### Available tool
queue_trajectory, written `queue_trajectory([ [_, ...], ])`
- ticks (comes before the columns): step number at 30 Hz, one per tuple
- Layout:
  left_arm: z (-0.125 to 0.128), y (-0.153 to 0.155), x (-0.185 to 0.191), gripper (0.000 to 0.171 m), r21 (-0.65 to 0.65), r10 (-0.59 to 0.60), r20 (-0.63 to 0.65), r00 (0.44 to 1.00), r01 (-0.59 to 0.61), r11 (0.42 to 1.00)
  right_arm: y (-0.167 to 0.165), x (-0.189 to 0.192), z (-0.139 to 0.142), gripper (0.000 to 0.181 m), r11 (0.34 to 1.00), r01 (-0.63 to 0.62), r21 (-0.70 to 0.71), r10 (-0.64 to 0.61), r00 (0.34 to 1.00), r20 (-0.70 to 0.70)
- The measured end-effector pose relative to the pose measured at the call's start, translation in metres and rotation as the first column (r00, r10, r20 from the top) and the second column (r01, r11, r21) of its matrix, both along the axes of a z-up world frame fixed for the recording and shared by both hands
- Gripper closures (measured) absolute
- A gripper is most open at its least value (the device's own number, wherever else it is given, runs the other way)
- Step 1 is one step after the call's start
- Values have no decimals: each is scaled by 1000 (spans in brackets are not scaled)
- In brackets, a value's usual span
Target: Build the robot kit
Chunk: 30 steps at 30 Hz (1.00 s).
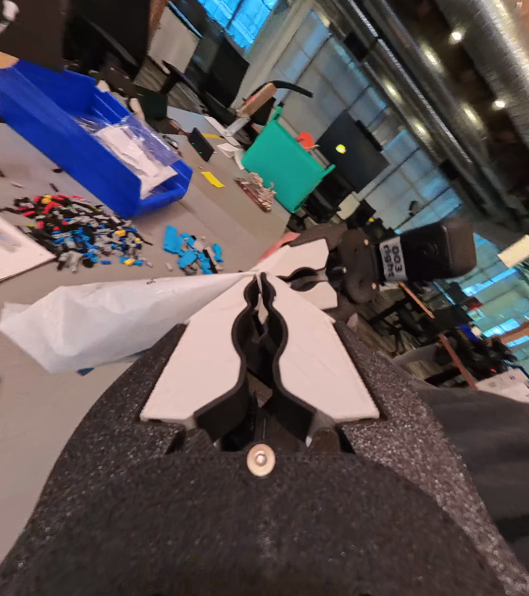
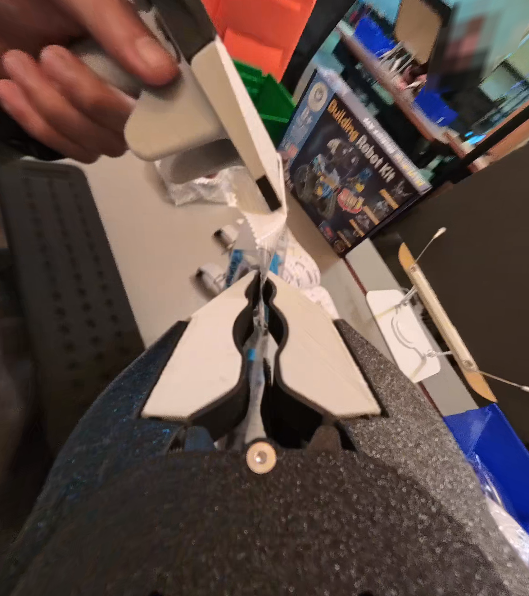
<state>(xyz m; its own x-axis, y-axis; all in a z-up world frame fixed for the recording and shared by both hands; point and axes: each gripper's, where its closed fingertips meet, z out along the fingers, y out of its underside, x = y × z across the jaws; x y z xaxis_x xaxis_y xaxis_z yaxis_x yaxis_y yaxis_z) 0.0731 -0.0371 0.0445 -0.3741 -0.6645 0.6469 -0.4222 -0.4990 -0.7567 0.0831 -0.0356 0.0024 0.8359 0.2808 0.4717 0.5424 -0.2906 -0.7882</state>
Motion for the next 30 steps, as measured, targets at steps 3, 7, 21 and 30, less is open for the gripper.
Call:
queue_trajectory([
  [3,7,-15,0,141,15,-123,116,986,122,992,-27,12,-2,181,993,-51,-107,39,993,-114],
  [7,5,23,3,100,308,33,327,944,-139,941,-44,22,-18,181,972,-146,-184,93,960,-265],
  [21,-48,-16,-5,171,694,-274,222,936,46,718,-24,-6,-61,181,920,-244,-306,157,946,-282],
  [30,-58,-7,-4,171,557,-261,180,948,120,822,-14,-6,-30,181,950,-293,-106,212,857,-469],
])
